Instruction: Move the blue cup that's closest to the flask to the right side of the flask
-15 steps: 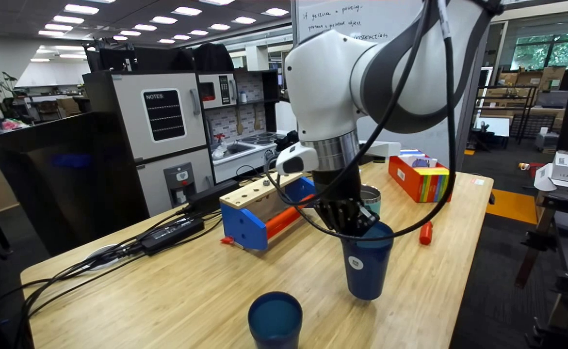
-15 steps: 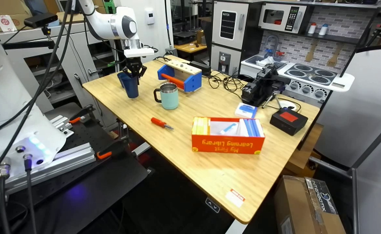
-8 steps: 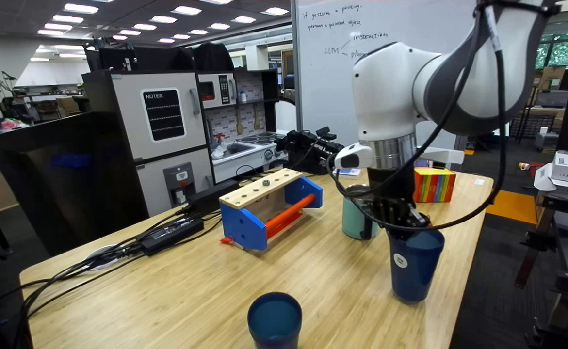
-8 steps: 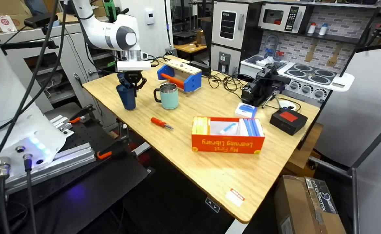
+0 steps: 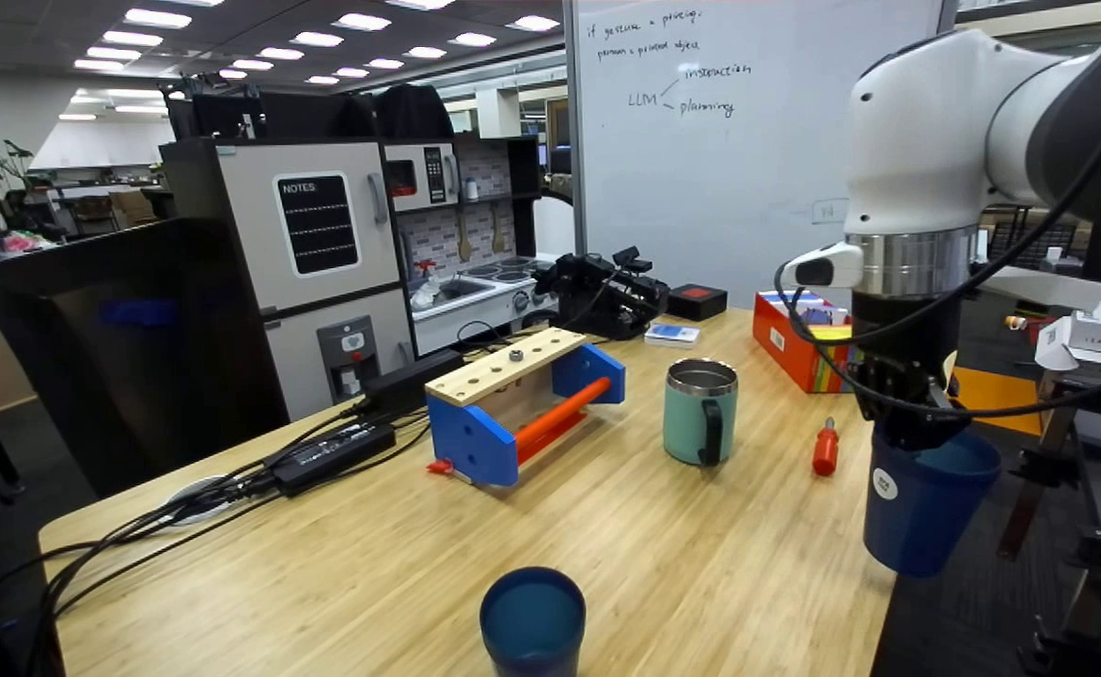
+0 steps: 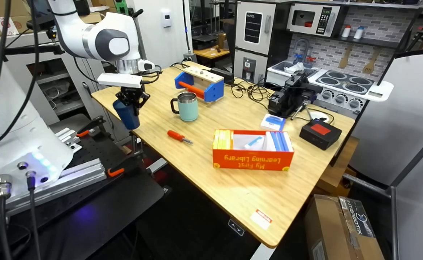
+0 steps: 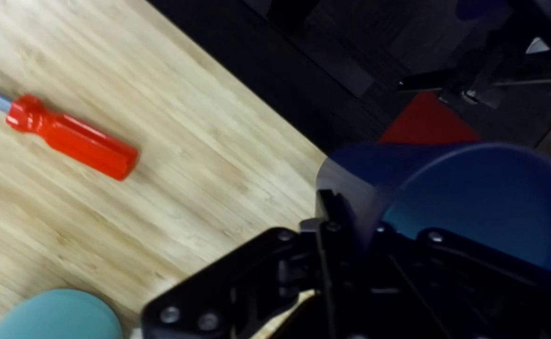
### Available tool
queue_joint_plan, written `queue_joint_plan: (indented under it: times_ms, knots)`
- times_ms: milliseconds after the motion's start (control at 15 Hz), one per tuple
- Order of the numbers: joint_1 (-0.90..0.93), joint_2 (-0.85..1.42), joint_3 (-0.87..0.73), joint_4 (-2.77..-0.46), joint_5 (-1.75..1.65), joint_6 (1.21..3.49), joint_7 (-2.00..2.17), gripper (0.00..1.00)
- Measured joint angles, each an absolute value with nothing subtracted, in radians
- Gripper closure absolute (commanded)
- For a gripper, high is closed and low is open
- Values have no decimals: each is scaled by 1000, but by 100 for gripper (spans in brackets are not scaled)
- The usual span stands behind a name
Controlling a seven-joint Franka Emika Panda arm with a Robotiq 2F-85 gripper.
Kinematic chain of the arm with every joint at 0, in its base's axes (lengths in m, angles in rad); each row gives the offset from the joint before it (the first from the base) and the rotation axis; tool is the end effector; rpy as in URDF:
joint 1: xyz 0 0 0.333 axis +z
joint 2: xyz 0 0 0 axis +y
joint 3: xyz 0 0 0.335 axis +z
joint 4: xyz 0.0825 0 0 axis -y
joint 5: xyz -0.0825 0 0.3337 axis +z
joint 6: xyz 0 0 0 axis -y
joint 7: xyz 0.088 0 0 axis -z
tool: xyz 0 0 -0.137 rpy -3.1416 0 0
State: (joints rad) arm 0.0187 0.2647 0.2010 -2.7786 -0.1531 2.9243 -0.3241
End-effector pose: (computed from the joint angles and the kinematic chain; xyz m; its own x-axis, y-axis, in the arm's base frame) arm 0.3418 0.0916 0.1667 0.7654 0.6373 -0.0899 0.6337 -0.7706 -0.0681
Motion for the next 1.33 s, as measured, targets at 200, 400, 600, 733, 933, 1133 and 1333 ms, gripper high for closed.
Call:
queue_joint_plan:
  times_ms: [200,400,600,733,933,1133,1333]
  knots:
    - [2,225,195,-2778,-86,2965,-287,99]
    - [-51,221,198,-2775,-19,3071,-289,99]
    - [-147,220,250,-2772,18,3112,-288,99]
    - [-213,217,313,-2774,40,3112,-288,99]
    - [-330,213,471,-2778,127,3083,-304,99]
    - [-456,211,648,-2777,230,3042,-349,99]
    - [-487,210,689,-2775,256,3035,-358,96]
